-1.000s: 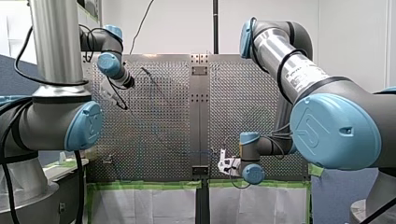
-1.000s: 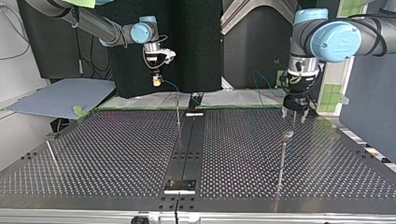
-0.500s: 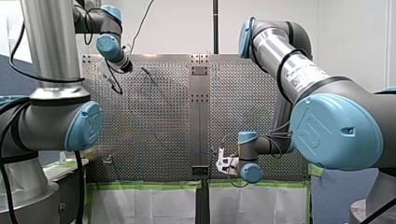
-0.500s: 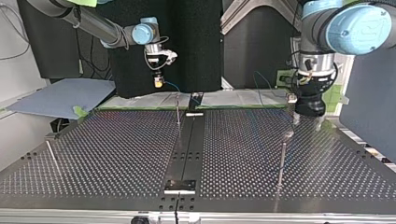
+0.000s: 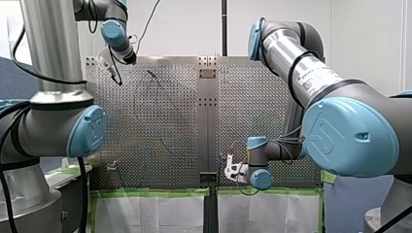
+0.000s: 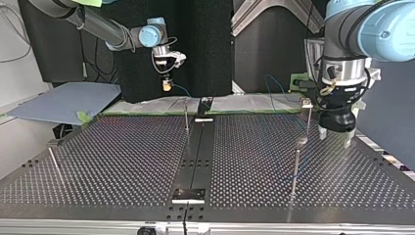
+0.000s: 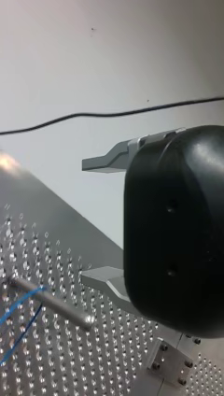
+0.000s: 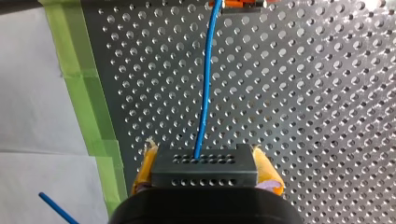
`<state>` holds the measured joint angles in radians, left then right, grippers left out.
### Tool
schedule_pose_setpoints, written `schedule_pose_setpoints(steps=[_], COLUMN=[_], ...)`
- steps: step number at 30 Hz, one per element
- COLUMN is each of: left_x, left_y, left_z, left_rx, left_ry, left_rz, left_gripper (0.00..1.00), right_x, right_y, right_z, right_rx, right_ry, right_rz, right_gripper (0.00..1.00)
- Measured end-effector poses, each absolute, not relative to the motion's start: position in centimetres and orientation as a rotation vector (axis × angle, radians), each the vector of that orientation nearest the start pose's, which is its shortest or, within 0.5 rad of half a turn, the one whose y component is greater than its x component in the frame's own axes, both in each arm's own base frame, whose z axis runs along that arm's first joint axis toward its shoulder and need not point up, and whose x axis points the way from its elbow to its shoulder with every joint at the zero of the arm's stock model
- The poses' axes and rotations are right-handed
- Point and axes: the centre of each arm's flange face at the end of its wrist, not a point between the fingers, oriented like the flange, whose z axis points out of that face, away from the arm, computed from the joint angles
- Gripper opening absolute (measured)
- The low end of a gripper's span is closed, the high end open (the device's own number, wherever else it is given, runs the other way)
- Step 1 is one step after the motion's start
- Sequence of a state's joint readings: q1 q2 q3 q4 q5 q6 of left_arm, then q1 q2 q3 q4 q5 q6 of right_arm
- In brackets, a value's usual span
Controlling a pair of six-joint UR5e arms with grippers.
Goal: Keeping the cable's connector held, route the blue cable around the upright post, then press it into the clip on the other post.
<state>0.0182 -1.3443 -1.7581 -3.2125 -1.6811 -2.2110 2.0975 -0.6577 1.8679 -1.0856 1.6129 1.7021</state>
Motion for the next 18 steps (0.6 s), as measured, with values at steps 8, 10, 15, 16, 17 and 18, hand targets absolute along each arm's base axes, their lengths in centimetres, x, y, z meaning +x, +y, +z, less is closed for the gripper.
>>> schedule_pose_setpoints(steps=[8, 10, 15, 16, 17, 18], left_x=[40.0, 40.1, 40.2, 40.2, 40.2, 40.3], left_y=[-12.1, -12.5, -13.5, -13.7, -14.0, -14.2], left_z=[49.7, 49.3, 48.1, 47.8, 47.4, 47.1], left_rx=[-0.557, -0.544, -0.506, -0.500, -0.492, -0.486], left_ry=[1.557, 1.584, 1.661, 1.675, 1.694, 1.709], left_rz=[-0.344, -0.334, -0.306, -0.301, -0.292, -0.284], left_gripper=[1.00, 1.00, 1.00, 1.00, 1.00, 1.00], right_x=[39.5, 39.6, 39.8, 39.9, 39.9, 40.0], right_y=[-41.9, -41.9, -42.0, -41.9, -41.9, -41.9], right_z=[-5.6, -5.6, -5.5, -5.5, -5.5, -5.5], right_rx=[1.647, 1.648, 1.658, 1.661, 1.664, 1.665], right_ry=[-1.122, -1.120, -1.113, -1.111, -1.109, -1.108], right_rz=[1.559, 1.559, 1.554, 1.553, 1.553, 1.553], right_gripper=[0.00, 0.00, 0.00, 0.00, 0.00, 0.00])
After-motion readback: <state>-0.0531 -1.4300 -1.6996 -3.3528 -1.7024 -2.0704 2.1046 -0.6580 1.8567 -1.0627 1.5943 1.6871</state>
